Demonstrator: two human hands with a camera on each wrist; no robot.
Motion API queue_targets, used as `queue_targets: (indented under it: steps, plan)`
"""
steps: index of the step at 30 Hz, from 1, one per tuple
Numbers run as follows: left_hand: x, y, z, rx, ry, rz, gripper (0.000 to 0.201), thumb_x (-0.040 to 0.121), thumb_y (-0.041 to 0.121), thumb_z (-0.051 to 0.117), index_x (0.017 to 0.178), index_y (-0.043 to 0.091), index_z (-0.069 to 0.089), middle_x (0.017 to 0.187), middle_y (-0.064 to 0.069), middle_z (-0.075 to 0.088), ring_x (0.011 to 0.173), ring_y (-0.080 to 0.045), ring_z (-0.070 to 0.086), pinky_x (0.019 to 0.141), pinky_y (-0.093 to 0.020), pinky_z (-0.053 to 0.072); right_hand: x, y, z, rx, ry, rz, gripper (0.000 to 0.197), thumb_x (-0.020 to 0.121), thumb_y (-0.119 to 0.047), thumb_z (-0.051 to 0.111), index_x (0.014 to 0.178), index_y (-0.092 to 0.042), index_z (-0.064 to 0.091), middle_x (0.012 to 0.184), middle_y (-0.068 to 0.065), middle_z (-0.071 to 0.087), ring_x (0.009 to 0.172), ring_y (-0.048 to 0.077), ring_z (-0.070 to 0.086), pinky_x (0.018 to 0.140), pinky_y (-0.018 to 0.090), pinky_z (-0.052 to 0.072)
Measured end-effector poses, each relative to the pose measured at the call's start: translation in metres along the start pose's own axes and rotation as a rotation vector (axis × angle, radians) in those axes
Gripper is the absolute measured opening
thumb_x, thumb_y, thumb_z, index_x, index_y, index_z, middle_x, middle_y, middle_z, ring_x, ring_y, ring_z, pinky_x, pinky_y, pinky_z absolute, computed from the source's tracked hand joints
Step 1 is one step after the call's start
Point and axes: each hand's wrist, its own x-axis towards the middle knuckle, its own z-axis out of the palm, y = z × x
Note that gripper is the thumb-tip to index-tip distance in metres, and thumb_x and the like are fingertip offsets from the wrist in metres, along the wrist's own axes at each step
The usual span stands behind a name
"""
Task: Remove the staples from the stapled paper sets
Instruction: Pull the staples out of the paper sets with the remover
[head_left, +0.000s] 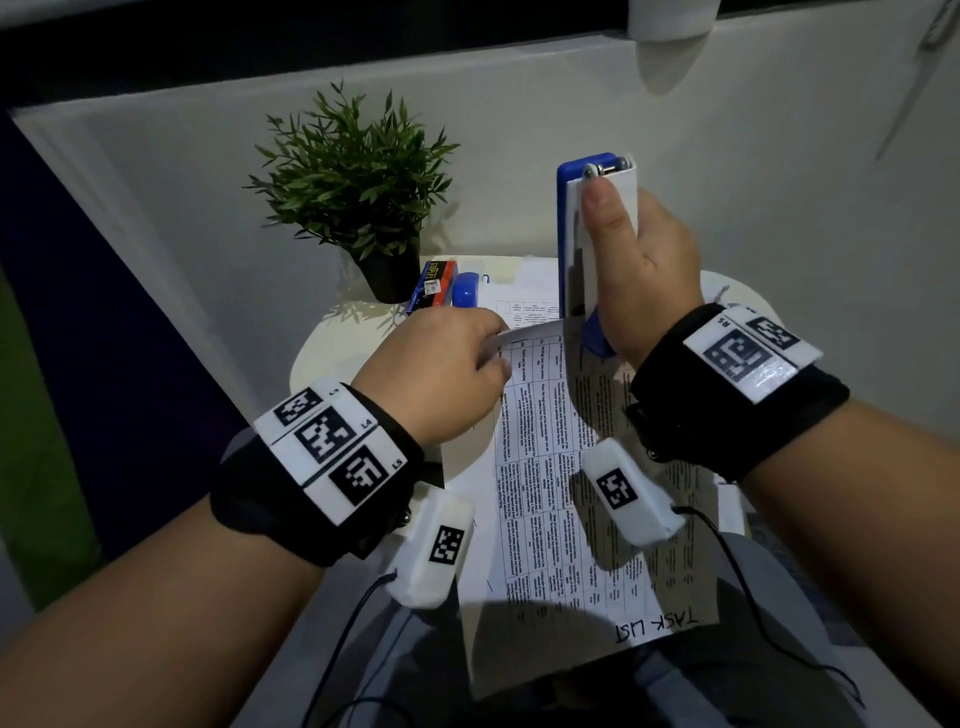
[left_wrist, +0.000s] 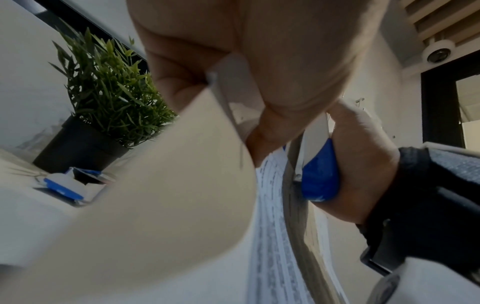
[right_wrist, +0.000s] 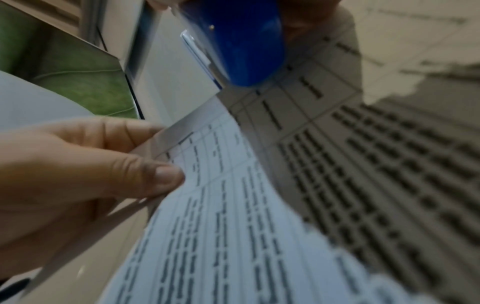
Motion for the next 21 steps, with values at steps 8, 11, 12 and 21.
queue_targets:
  steps: [8,11,12,21]
  plan:
    - [-0.002,0.003,0.002,0.008,-0.004,0.035,0.018,0.089,0.025,0.054,0.098,0.013,0.063,0.09,-0.003,0.065,0.087,-0.022,0.057,0.073,-0.033,0.048,-0.004,0.006,0.006,0.03,-0.029,-0.021,0.045,0.076,-0.071,0.031,0.062,-0.029,0.042,0.055,-0.011,0.044,0.053,0.0,0.043,0.054,0.018,0.032]
    - [-0.004,0.003,0.003,0.042,-0.003,0.055,0.017,0.089,0.026,0.054,0.095,0.012,0.062,0.09,-0.004,0.064,0.086,-0.022,0.056,0.069,-0.03,0.045,-0.004,0.009,0.008,0.073,-0.032,-0.018,0.046,0.075,-0.07,0.032,0.059,-0.028,0.041,0.054,-0.011,0.042,0.053,0.008,0.043,0.056,0.026,0.034]
    - [-0.005,0.003,0.004,0.042,-0.009,0.061,0.017,0.089,0.026,0.054,0.095,0.013,0.062,0.09,-0.003,0.064,0.086,-0.022,0.056,0.069,-0.03,0.044,-0.004,0.01,0.008,0.087,-0.04,-0.017,0.047,0.075,-0.07,0.033,0.058,-0.027,0.041,0.053,-0.011,0.042,0.053,0.01,0.043,0.057,0.027,0.034]
    - [0.001,0.001,0.005,-0.026,-0.075,0.021,0.017,0.089,0.026,0.055,0.099,0.015,0.064,0.093,-0.002,0.065,0.089,-0.019,0.057,0.075,-0.033,0.048,0.002,0.012,-0.002,0.162,0.102,0.094,0.043,0.075,-0.068,0.04,0.066,-0.027,0.05,0.065,-0.01,0.053,0.064,0.013,0.053,0.064,0.027,0.042]
